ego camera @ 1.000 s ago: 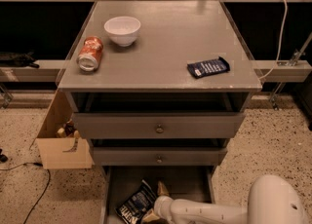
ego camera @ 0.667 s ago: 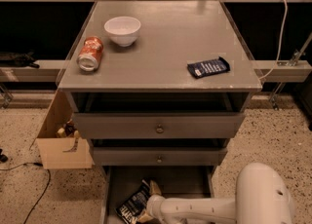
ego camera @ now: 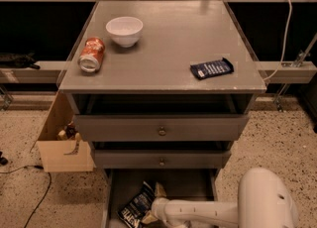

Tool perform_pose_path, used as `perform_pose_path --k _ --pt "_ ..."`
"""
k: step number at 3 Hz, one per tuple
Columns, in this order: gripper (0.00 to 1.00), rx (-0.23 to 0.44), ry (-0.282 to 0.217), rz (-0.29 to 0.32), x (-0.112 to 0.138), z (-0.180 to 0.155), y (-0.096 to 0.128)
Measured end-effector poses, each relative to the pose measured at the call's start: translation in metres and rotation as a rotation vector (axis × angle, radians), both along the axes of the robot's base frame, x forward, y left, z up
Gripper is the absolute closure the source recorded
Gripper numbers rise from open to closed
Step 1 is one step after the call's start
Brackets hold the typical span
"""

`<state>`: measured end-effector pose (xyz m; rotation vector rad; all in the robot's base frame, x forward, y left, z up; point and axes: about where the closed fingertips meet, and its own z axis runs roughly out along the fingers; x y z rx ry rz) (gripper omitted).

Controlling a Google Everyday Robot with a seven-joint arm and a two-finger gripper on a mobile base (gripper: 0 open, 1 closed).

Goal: Pick blue chip bag from bottom drawer and place on counter

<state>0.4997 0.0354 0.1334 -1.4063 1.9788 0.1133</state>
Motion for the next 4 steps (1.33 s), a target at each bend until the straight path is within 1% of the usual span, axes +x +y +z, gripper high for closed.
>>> perform_pose_path --k 1,4 --pt "0.03 0.0 0.0 0.0 0.0 0.0 0.0" --pt "0.72 0.0 0.0 0.0 0.0 0.0 0.0"
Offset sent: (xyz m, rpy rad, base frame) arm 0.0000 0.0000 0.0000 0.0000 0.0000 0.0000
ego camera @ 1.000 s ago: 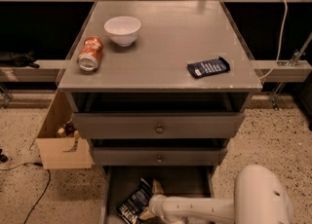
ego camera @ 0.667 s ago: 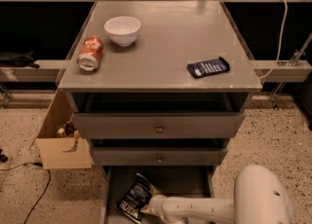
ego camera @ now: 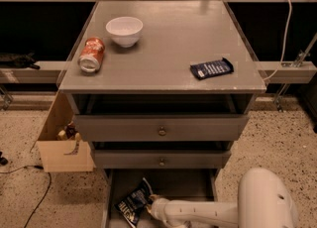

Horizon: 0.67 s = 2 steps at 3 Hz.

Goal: Pick blue chip bag from bottom drawer and place on counter

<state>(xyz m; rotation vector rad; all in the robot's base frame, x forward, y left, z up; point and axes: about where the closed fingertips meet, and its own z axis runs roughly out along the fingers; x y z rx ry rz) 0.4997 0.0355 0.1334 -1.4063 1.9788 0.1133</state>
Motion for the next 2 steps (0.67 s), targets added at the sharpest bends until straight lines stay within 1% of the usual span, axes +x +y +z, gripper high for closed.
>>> perform_pose_path --k 1,2 --pt "0.95 0.0 0.0 0.0 0.0 0.0 0.0" --pt "1.0 0.0 0.0 0.0 0.0 0.0 0.0001"
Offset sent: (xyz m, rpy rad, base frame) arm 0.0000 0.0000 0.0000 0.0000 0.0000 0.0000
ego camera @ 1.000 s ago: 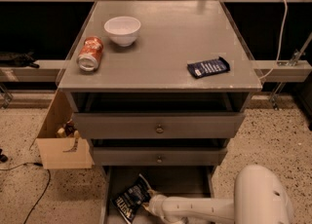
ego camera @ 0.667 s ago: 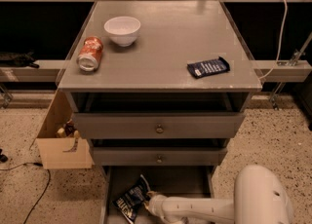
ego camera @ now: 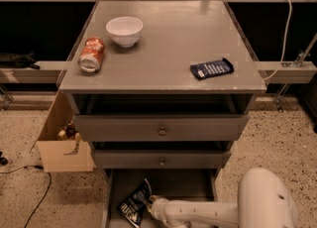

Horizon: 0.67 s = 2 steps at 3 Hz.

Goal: Pick blue chip bag from bottom drawer and place on counter

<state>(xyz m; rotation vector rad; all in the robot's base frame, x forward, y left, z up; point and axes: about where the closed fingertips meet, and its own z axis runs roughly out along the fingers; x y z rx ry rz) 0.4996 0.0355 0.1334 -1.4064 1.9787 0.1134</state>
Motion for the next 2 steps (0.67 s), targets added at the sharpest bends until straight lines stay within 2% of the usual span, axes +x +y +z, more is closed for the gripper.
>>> perform_pose_path --k 1,2 --pt "1.0 -0.001 0.0 0.0 0.0 0.0 0.0" --pt "1.0 -0.017 -0.012 -0.04 0.005 0.017 -0.026"
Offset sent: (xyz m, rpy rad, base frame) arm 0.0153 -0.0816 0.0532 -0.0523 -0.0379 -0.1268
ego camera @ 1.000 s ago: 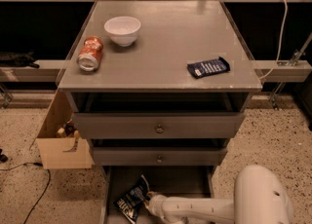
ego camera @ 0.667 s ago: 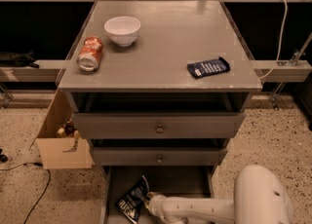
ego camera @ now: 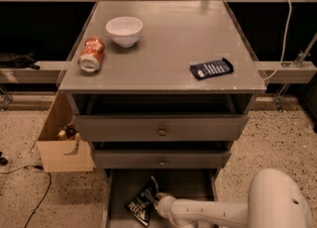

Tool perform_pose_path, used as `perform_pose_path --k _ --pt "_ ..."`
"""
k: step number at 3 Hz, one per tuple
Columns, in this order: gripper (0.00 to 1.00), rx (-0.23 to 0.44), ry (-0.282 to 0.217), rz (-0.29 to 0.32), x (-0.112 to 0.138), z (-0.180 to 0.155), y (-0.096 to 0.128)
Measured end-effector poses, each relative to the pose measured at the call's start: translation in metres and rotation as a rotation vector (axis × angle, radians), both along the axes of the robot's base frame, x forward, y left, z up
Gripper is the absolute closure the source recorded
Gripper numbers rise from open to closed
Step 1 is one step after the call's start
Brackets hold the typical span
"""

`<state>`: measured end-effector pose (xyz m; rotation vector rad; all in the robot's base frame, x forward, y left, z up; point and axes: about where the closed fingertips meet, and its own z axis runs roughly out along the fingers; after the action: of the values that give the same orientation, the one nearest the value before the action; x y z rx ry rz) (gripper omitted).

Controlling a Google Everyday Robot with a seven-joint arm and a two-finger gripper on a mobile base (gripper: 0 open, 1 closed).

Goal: Pick blue chip bag from bottom drawer and place on counter

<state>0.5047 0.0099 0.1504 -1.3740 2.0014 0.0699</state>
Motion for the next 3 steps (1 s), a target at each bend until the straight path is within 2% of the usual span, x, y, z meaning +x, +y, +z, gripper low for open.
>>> perform_pose_path --k 1,2,3 --pt "1.0 -0.025 -0.028 -0.069 0.004 0.033 -0.055" --pt "1.0 -0.029 -0.059 -0.133 -0.002 0.073 -0.117" --pt "1.0 -0.015 -0.086 -0.213 -0.021 0.104 -0.183"
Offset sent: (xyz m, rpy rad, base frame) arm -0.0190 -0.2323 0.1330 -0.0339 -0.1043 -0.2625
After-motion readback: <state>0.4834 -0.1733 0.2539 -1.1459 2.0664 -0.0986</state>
